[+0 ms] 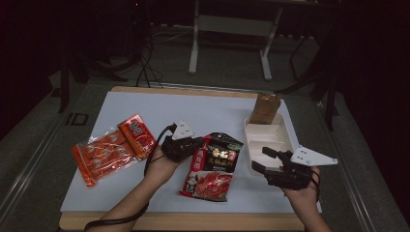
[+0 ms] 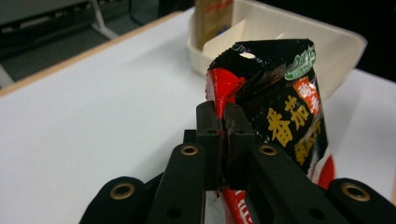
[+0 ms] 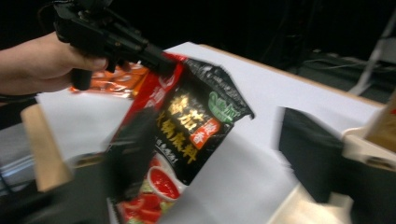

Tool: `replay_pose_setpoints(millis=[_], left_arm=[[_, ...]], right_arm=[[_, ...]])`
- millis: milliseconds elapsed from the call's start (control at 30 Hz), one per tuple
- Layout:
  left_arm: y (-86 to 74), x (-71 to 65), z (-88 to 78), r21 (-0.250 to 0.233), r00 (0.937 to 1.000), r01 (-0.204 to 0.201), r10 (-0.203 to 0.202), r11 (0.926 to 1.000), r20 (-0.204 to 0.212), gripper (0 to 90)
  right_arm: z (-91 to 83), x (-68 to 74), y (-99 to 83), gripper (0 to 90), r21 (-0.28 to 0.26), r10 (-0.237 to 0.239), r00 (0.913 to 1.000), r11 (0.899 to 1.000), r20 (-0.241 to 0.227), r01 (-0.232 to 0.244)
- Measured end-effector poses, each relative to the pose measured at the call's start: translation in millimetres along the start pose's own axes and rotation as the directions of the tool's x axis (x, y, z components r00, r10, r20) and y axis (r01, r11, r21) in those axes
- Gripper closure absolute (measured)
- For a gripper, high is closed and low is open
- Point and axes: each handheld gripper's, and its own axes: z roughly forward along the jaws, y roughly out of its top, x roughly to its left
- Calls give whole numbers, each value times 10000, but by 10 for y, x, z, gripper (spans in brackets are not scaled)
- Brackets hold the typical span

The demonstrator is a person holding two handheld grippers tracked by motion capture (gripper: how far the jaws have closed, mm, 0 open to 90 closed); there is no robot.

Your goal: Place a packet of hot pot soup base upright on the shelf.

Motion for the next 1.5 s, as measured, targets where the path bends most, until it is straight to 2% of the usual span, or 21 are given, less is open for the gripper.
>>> replay_pose_setpoints(millis=[100,200,233,333,500,567,600,633,667,700,767,967,1033,1067,1167,1200,1233,1267,1367,1433,1500], left_arm=[[46,-112,-90,-415,9991,-340,350,9986,238,884],[59,-145,-123,-545,9989,-373,387,9978,252,884],[103,-222,-217,-840,9967,-739,763,9937,260,884],[144,-237,-274,-1187,9949,-822,885,9895,487,884],[206,-205,-323,-2057,9917,-364,608,9779,1136,883],[221,-204,-324,-2085,9925,-215,460,9778,1135,883],[237,-198,-314,-2356,9878,14,353,9718,1516,882],[241,-201,-310,-2474,9877,28,361,9689,1523,883],[247,-199,-303,-2545,9835,192,275,9669,1788,882],[253,-210,-296,-2602,9847,122,336,9655,1710,882],[263,-223,-282,-2615,9809,195,323,9650,1921,882],[252,-248,-236,-2644,9804,219,311,9642,1947,881],[239,-256,-225,-2787,9792,294,283,9599,2009,881],[231,-235,-218,-2924,9753,580,83,9545,2206,881],[238,-205,-215,-2867,9717,782,-87,9548,2360,880],[248,-168,-216,-2712,9641,1116,-380,9560,2629,880],[250,-151,-221,-2701,9619,1196,-441,9554,2700,879],[244,-152,-230,-2837,9618,1276,-488,9504,2692,880],[258,-139,-253,-2846,9592,1356,-538,9490,2777,879],[276,-152,-279,-3006,9645,1288,-489,9450,2596,878],[289,-139,-297,-3005,9642,1270,-466,9453,2610,876]], right_arm=[[16,-9,9,394,1,143,9998,9999,-114,-143],[19,-34,-3,391,-58,340,9993,9994,-182,-341],[28,-44,-18,368,-135,413,9989,9990,-211,-416],[48,-38,-14,363,-167,557,9975,9983,-426,-565],[94,-20,26,365,-227,568,9969,9981,-548,-581],[106,-17,43,364,-258,558,9964,9980,-640,-576],[128,4,81,375,-326,456,9965,9983,-706,-480],[137,15,102,393,-352,400,9967,9985,-703,-426],[149,23,124,407,-328,354,9973,9988,-648,-376],[160,29,142,451,-266,229,9984,9994,-516,-243],[180,40,156,518,-134,127,9993,9998,-349,-132],[118,38,169,643,-966,311,9986,9947,-436,-352],[101,45,203,673,-1027,311,9982,9941,-506,-362],[93,51,221,684,-1015,245,9986,9944,-478,-293],[79,53,264,710,-964,274,9981,9948,-556,-327],[67,62,299,737,-1024,215,9980,9944,-598,-275],[65,59,325,745,-915,217,9977,9954,-639,-275],[60,65,351,752,-882,104,9977,9960,-668,-163],[50,92,403,755,-915,-208,9980,9957,-601,153],[46,104,441,760,-973,-412,9976,9946,-565,355],[48,116,473,764,-898,-853,9945,9928,-600,797]])
